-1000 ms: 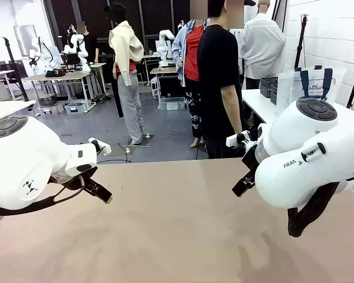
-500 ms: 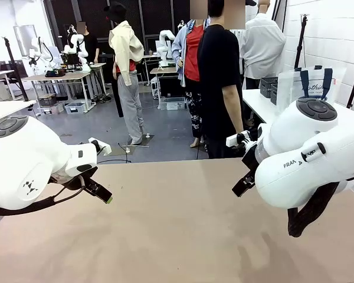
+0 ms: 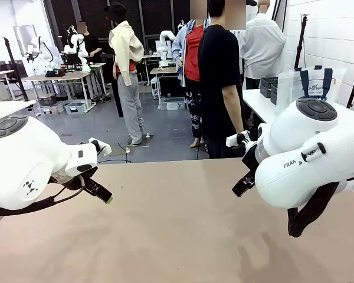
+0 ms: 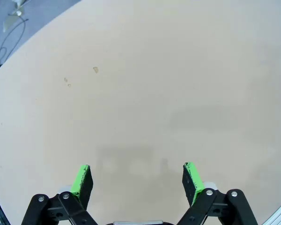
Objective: Transfer purchased items from the store into the shopping bag.
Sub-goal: Open the Reusable shopping bag in the center of the table.
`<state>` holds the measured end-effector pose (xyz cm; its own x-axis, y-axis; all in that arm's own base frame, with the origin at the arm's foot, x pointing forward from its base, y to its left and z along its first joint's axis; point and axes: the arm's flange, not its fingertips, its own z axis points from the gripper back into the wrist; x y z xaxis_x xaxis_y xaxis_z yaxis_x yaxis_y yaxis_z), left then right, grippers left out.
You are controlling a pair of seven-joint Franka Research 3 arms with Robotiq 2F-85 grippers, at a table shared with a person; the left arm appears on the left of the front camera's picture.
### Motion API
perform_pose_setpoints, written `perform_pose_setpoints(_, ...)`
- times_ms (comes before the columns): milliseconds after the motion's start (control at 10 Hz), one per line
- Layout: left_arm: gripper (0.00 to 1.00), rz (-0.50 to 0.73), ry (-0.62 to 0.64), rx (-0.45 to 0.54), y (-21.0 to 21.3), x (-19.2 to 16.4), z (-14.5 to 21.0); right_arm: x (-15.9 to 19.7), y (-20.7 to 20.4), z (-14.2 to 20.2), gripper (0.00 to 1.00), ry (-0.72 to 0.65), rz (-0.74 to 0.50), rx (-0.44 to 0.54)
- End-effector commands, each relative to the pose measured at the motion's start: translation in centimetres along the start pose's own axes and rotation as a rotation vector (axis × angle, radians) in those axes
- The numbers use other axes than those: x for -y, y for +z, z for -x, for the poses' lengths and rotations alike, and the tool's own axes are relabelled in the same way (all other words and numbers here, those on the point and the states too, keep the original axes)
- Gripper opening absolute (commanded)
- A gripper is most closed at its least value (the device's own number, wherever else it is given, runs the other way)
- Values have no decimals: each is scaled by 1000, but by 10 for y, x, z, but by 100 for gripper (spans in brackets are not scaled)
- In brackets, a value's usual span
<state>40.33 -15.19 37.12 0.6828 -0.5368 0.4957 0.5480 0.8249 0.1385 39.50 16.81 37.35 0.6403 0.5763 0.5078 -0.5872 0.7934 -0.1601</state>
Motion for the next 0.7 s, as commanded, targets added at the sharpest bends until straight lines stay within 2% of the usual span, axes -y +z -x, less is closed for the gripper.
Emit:
perform_pose_setpoints(0,100,-1,2,0,0,-1,0,0,0,0,100,0,0,0)
perform_pose_setpoints(600,100,-1,2,0,0,-1,0,0,0,0,100,0,0,0)
